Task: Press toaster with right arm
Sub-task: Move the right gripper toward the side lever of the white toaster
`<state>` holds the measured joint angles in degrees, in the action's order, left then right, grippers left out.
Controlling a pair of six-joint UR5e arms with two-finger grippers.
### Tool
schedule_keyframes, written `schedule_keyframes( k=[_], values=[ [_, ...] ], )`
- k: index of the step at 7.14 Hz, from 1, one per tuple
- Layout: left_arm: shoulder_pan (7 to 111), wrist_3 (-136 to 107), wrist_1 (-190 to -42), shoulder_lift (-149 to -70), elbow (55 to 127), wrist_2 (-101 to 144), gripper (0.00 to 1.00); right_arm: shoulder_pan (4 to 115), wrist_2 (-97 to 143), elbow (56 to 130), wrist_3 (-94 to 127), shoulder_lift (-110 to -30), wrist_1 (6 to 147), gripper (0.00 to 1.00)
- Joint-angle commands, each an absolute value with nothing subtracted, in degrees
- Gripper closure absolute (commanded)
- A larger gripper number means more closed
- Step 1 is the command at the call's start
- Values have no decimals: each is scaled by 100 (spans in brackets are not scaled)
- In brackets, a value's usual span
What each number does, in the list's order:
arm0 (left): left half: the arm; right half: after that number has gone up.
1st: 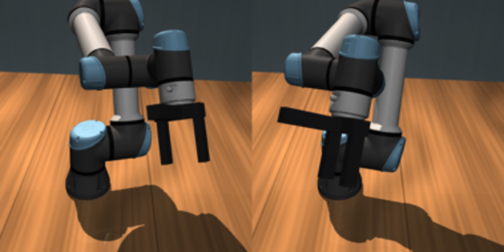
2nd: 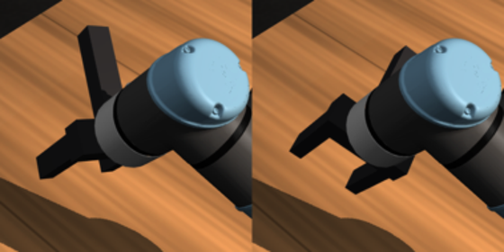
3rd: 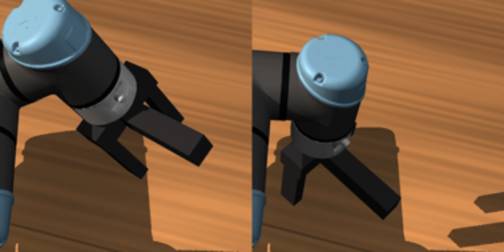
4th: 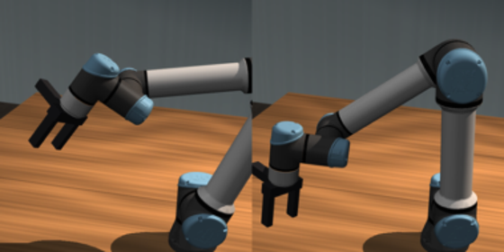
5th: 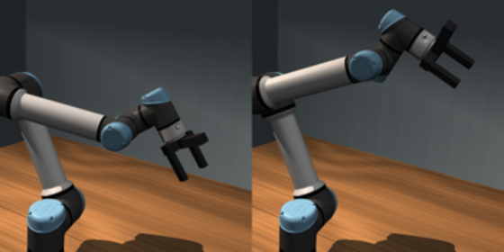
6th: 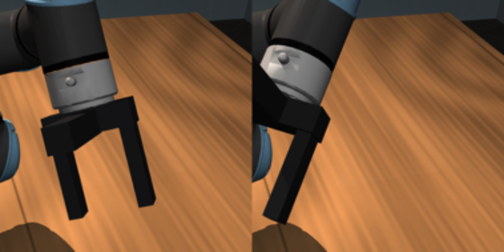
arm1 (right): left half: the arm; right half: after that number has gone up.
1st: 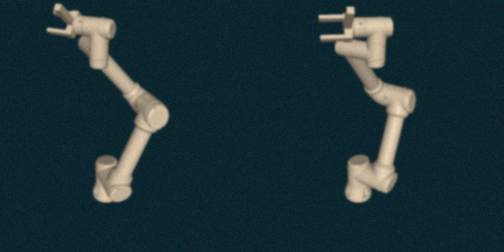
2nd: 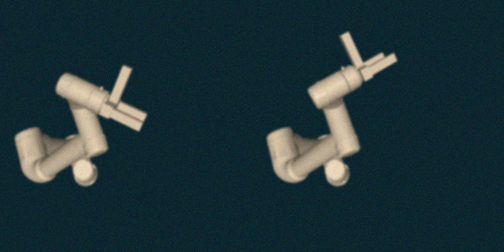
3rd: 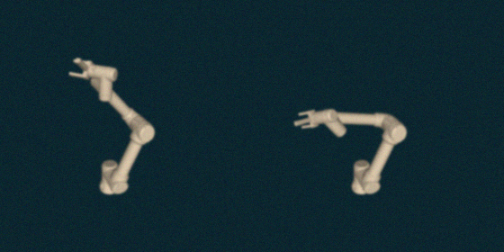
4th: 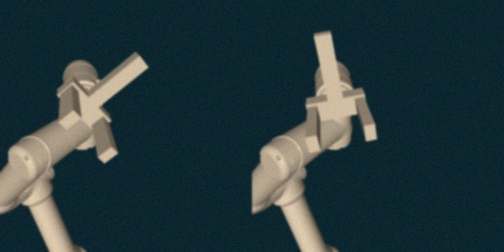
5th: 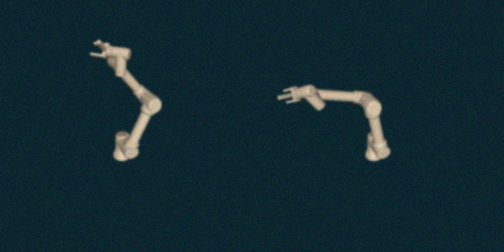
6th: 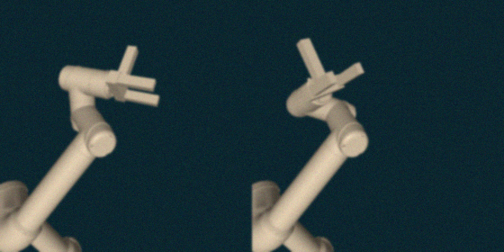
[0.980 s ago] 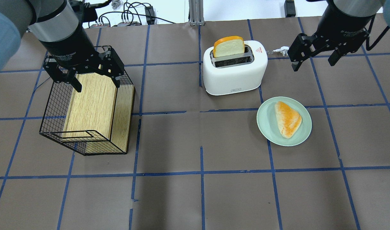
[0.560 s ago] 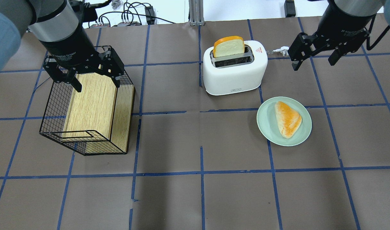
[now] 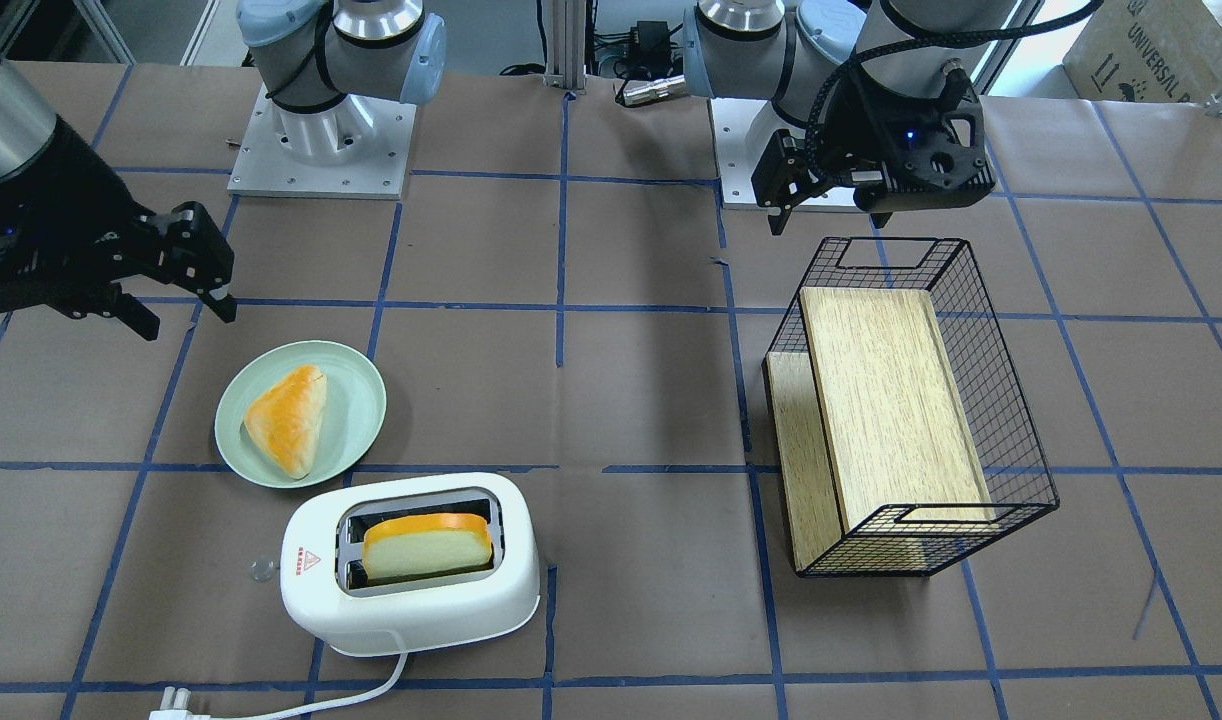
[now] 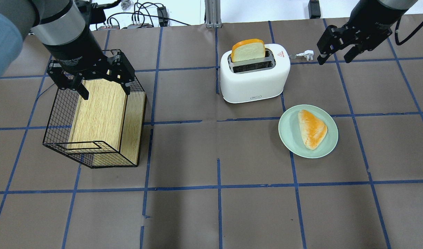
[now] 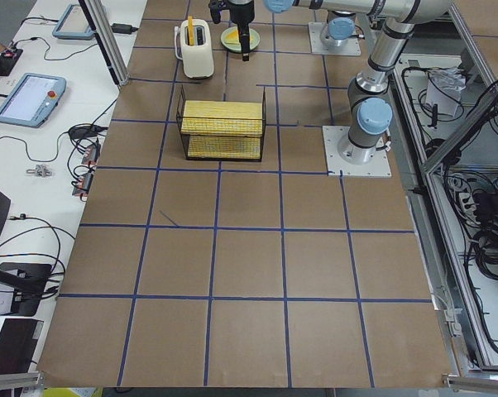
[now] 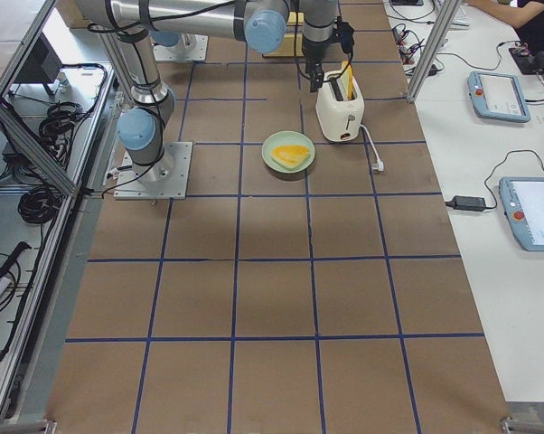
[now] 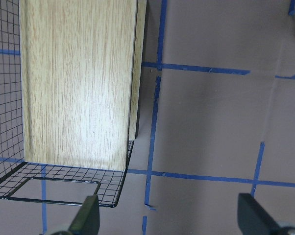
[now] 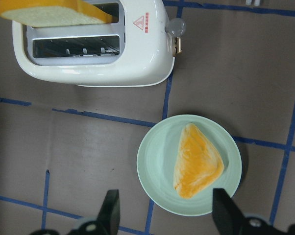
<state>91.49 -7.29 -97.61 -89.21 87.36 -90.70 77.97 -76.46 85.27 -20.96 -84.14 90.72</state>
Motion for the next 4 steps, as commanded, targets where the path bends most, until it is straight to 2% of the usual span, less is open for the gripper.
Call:
schedule_keyframes(
  k=[1, 4],
  values=[
    [9149, -729, -9765, -8921, 8736, -9070, 0, 7393, -6946, 8210, -2661, -7808, 9053, 96],
    [9149, -729, -9765, -8921, 8736, -9070, 0, 7444, -6216, 7771, -2935, -6797, 9114, 97]
  ],
)
